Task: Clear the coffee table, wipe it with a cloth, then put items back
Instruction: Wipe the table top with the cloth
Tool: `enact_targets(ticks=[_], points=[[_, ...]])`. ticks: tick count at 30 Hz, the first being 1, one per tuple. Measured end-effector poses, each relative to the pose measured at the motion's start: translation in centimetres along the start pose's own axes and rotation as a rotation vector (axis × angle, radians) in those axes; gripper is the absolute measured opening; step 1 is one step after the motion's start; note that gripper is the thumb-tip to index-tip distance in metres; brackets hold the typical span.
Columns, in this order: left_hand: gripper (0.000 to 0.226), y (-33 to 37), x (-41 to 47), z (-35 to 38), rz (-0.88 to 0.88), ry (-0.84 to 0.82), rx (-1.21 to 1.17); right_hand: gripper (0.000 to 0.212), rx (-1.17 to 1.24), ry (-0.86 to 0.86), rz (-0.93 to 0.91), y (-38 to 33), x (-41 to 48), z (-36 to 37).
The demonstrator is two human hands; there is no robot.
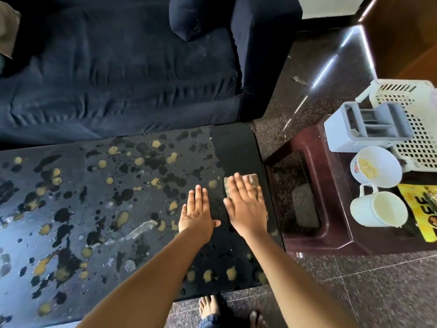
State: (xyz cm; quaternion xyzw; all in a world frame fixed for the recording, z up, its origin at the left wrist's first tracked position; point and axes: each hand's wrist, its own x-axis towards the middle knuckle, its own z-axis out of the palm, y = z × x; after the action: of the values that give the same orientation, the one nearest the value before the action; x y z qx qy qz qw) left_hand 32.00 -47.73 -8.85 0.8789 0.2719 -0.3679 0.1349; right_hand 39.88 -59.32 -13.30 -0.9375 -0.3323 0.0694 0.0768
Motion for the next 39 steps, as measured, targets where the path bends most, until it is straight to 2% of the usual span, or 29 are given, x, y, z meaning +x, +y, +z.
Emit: enact_targets(ticks=[2, 4, 8, 10, 11, 14, 15, 16, 20, 22, 24, 27, 29, 31, 33, 35, 37, 39], points=[[0.092, 0.0, 0.0, 0.0, -0.003, -0.003, -0.002, 0.056, -0.043, -0.053, -0.250, 1.9, -2.3, -0.1], [0.092, 0.0, 0.1, -0.1, -0.006, -0.012, -0.002, 0.057, -0.051, -0.069, -0.273, 4.2, -3.2, -0.5], [0.091, 0.2, 0.1, -0.2, -0.015, -0.023, -0.014, 0.059, 0.024, 0.010, 0.194, 3.0, -0.4, -0.4], [0.091, 0.2, 0.0, -0.2, -0.019, -0.027, -0.014, 0.061, 0.066, 0.019, 0.267, 0.8, 0.5, -0.2], [0.092, 0.2, 0.0, -0.2, -0.020, -0.030, -0.020, 0.059, 0.060, 0.021, 0.201, 0.2, 0.3, -0.1], [0.092, 0.2, -0.1, -0.2, -0.019, -0.024, -0.030, 0.055, -0.028, -0.026, -0.238, 2.2, -2.8, -0.1], [0.092, 0.2, -0.1, -0.2, -0.017, -0.019, -0.029, 0.055, -0.041, -0.042, -0.328, 3.5, -3.7, -0.3], [0.091, 0.1, -0.1, -0.2, -0.015, -0.020, -0.027, 0.056, -0.044, -0.040, -0.331, 4.7, -4.4, -0.3], [0.091, 0.1, 0.0, -0.2, -0.012, -0.017, -0.013, 0.057, 0.025, 0.021, 0.153, 4.7, -3.3, -0.4], [0.091, 0.1, 0.0, -0.3, -0.011, -0.018, -0.015, 0.058, 0.057, 0.020, 0.251, 2.4, -1.9, -0.3], [0.091, 0.0, 0.0, -0.1, -0.012, -0.015, -0.029, 0.057, 0.048, 0.031, 0.149, 0.7, -2.3, -0.1], [0.092, -0.1, 0.0, 0.1, -0.008, 0.000, -0.036, 0.054, -0.012, -0.022, -0.214, 1.9, -5.5, 0.2], [0.091, -0.1, 0.1, 0.2, -0.005, 0.001, -0.033, 0.053, -0.026, -0.025, -0.303, 3.8, -6.7, 0.1], [0.091, -0.2, 0.1, 0.2, -0.003, 0.003, -0.027, 0.053, -0.018, 0.001, -0.145, 4.2, -6.2, 0.0], [0.091, -0.2, 0.2, 0.3, 0.001, 0.006, -0.027, 0.055, 0.018, 0.031, 0.115, 2.5, -4.6, 0.2], [0.090, -0.3, 0.2, 0.4, 0.003, 0.010, -0.023, 0.056, 0.057, 0.054, 0.216, 0.4, -3.5, 0.4], [0.090, -0.4, 0.1, 0.4, 0.009, 0.011, -0.033, 0.056, 0.054, 0.038, 0.077, -0.1, -4.2, 0.6], [0.089, -0.4, 0.1, 0.4, 0.017, 0.010, -0.044, 0.054, -0.001, -0.003, -0.198, 1.7, -6.5, 0.6]])
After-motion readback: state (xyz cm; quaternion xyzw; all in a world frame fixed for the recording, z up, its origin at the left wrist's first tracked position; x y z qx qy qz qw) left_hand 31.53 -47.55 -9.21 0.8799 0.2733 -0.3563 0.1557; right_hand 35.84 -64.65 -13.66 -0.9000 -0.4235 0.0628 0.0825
